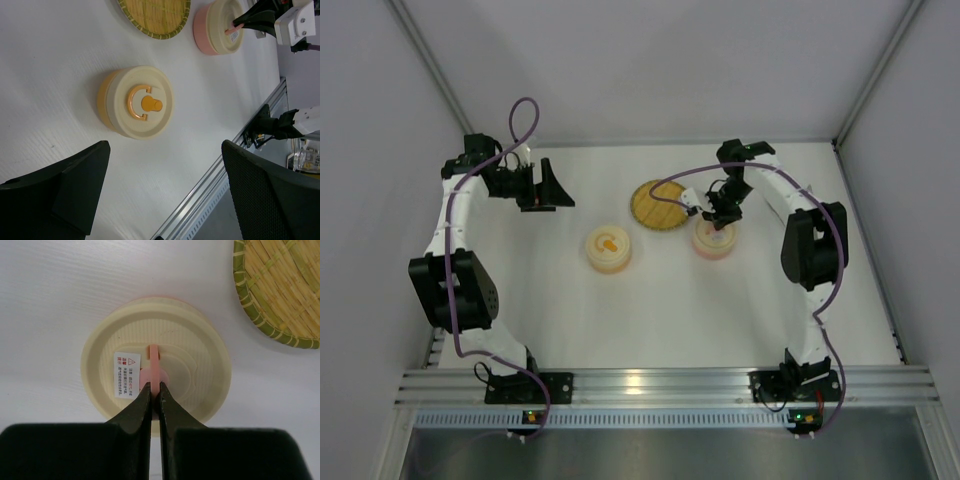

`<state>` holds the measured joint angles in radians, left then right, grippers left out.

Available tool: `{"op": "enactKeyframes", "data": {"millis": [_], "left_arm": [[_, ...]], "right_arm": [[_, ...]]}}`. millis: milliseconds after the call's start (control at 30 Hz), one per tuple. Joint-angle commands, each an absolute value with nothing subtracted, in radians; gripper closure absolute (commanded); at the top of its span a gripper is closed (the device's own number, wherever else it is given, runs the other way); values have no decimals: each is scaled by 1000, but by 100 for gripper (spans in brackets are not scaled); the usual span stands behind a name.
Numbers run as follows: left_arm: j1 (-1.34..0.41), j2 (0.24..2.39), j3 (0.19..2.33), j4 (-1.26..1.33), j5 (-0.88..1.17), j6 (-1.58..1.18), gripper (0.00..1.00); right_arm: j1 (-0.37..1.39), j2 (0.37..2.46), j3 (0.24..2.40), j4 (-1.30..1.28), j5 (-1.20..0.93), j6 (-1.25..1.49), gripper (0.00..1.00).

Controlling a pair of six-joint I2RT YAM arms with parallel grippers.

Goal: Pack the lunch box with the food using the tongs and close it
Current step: Close the box lid on the packing box.

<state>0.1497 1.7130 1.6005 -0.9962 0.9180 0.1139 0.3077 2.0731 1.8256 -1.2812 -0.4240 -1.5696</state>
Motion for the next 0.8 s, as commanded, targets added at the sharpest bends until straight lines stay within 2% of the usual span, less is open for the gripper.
{"op": "enactKeyframes", "data": {"millis": [0, 767], "left_arm": [[155, 1726, 1598, -977, 940, 129, 2], [155, 1733, 1595, -980, 939, 137, 2]], "right_arm": [[324, 2079, 1873, -1371, -468, -1594, 100], [322, 2106, 1862, -1339, -471, -1578, 100]]}}
